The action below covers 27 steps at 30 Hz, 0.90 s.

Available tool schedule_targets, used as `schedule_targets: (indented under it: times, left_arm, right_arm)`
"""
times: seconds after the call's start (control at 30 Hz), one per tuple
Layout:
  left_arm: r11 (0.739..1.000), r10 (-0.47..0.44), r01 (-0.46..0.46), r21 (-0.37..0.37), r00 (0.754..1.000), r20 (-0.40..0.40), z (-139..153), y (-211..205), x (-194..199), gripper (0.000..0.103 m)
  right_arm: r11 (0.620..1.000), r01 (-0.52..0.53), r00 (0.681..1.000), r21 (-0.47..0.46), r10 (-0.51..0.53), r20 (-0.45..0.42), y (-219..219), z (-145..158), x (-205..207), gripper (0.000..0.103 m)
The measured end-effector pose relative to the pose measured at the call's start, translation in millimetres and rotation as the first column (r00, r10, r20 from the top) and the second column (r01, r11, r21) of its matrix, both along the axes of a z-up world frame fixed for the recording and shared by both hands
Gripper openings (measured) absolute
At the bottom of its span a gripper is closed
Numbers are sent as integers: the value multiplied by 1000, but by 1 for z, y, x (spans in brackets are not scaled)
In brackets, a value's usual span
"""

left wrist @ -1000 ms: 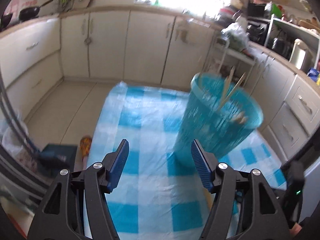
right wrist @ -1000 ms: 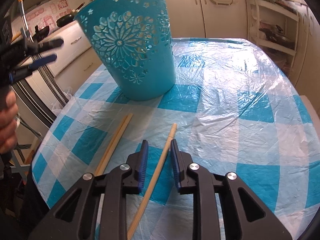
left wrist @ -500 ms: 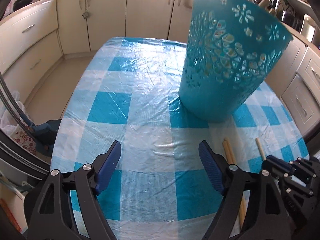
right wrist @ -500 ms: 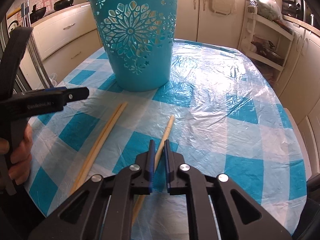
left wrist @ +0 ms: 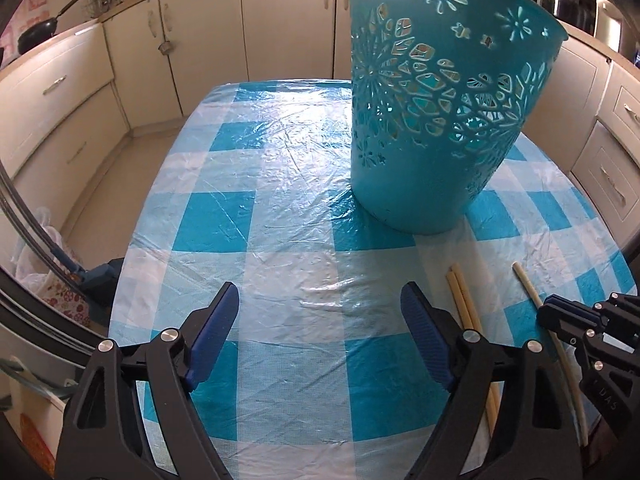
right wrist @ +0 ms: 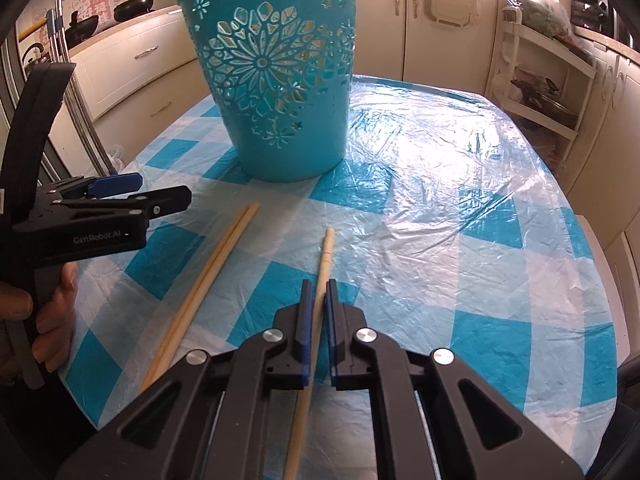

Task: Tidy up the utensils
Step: 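Lower the right gripper onto a wooden chopstick and close on it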

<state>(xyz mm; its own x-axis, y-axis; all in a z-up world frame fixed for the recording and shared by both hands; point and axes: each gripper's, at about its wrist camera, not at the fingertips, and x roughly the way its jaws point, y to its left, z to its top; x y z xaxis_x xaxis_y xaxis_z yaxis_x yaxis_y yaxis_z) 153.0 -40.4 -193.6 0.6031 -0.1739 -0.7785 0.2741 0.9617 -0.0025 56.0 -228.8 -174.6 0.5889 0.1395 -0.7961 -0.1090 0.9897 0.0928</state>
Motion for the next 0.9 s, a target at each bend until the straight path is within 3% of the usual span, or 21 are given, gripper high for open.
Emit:
schedule_targets:
  times: [0.9]
  left_arm:
    - [1000, 2, -2, 3, 1000, -9, -1, 2, 0, 80]
  right_arm:
    - [1000, 10, 1000, 4, -10, -12, -1, 1, 4, 6]
